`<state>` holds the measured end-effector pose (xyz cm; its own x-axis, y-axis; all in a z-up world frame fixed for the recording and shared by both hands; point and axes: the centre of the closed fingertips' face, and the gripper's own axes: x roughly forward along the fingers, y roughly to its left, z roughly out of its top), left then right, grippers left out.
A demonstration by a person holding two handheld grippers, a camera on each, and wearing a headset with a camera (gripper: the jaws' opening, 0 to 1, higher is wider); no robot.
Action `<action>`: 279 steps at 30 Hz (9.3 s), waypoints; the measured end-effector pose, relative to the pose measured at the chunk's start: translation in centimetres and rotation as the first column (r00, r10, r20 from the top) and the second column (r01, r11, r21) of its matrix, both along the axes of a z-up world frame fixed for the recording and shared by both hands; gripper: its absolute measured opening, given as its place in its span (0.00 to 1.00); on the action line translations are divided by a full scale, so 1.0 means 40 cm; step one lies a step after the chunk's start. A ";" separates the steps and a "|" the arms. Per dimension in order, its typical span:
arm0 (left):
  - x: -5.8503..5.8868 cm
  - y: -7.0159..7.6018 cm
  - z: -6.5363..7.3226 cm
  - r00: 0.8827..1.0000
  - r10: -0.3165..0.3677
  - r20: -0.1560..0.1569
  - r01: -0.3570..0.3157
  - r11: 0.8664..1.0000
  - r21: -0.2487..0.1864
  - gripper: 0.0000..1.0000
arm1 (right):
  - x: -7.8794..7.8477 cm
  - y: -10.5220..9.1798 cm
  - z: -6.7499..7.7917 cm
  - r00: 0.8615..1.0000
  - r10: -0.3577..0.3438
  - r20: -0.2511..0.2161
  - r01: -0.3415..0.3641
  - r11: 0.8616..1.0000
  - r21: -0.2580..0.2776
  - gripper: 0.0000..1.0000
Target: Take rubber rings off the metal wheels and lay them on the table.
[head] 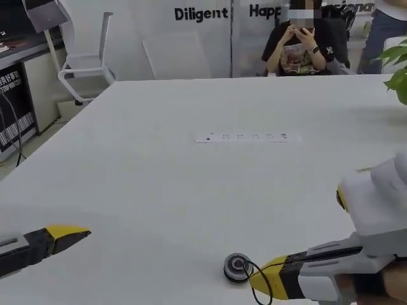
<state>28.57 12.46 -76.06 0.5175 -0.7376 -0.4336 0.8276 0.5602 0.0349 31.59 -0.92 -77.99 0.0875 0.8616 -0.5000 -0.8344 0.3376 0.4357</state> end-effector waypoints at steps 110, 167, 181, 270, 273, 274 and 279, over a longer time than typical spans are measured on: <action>0.003 0.002 0.062 0.999 0.021 0.026 -0.023 0.998 0.051 0.95 | 0.142 -0.097 -0.046 0.958 -0.031 0.286 0.056 0.995 -0.081 0.25; 0.256 -0.327 -0.031 0.971 -0.236 0.026 0.234 0.970 0.064 0.47 | 0.160 -0.058 -0.161 0.967 -0.025 0.253 0.040 0.998 -0.051 0.28; 0.266 -0.349 -0.140 0.964 -0.264 -0.037 0.266 0.957 0.114 0.31 | 0.166 -0.035 -0.194 0.964 0.026 0.265 -0.006 0.997 -0.078 0.24; 0.224 -0.364 -0.220 0.959 -0.256 -0.124 0.271 0.953 0.135 0.12 | 0.177 -0.069 -0.187 0.944 -0.305 -0.127 0.314 0.948 0.050 0.00; 0.223 -0.364 -0.219 0.959 -0.256 -0.123 0.271 0.953 0.135 0.12 | 0.173 -0.070 -0.184 0.917 -0.328 -0.226 0.357 0.928 0.103 0.00; 0.222 -0.365 -0.219 0.959 -0.255 -0.123 0.271 0.953 0.134 0.12 | 0.172 -0.068 -0.181 0.916 -0.326 -0.233 0.359 0.927 0.111 0.00; 0.222 -0.365 -0.219 0.958 -0.261 -0.117 0.276 0.951 0.141 0.12 | 0.169 -0.065 -0.178 0.914 -0.325 -0.244 0.360 0.926 0.114 0.00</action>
